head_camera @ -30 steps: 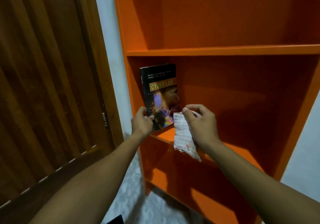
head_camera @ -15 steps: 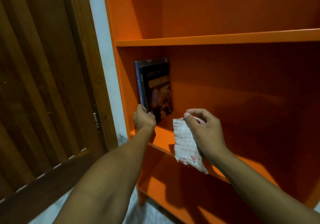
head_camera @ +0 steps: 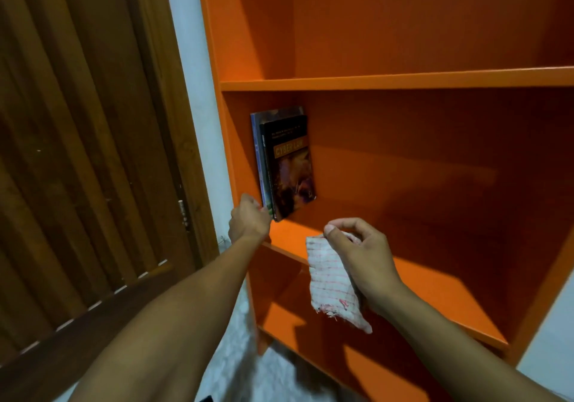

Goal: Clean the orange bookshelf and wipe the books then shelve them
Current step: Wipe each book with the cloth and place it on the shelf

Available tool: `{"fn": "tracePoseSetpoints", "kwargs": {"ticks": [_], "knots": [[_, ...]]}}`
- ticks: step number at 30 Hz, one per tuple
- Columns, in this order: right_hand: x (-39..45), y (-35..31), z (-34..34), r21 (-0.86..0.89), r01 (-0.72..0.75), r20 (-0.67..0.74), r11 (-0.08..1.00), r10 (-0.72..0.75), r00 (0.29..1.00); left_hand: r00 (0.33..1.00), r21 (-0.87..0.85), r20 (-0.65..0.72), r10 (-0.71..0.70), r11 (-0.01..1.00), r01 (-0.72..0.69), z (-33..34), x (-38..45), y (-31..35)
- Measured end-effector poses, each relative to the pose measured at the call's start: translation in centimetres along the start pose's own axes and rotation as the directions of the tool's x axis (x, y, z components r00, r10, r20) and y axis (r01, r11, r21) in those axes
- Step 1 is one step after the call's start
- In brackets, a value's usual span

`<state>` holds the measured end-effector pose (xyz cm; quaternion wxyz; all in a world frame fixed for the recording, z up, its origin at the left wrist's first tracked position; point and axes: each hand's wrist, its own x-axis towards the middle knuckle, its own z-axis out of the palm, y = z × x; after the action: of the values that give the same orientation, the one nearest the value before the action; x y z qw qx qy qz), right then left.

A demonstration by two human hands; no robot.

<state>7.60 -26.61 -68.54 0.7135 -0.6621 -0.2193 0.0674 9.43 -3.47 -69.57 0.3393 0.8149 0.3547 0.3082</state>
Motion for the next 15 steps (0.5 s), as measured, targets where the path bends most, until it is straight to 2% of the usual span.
{"fn": "tracePoseSetpoints", "kwargs": {"ticks": [4, 7, 11, 15], "knots": [[-3.0, 0.2, 0.5, -0.027, -0.166, 0.081, 0.986, 0.167, 0.983, 0.988, 0.044, 0.088, 0.13, 0.99, -0.134, -2.5, -4.3, -3.0], [-5.3, 0.8, 1.0, -0.083, -0.318, 0.166, 0.944, 0.328, 0.93, 0.973, 0.079, 0.164, 0.163, 0.981, -0.177, -3.9, -8.0, -6.0], [-8.5, 1.8, 1.8, -0.088, -0.409, 0.19, 0.908, 0.419, 0.888, 0.946, 0.116, 0.317, 0.062, 0.988, -0.103, -4.3, -12.6, -11.3], [-11.1, 2.5, 1.7, -0.061, -0.42, 0.141, 0.905, 0.425, 0.894, 0.864, 0.158, 0.498, -0.072, 0.987, -0.009, -3.2, -18.3, -17.7]]}}
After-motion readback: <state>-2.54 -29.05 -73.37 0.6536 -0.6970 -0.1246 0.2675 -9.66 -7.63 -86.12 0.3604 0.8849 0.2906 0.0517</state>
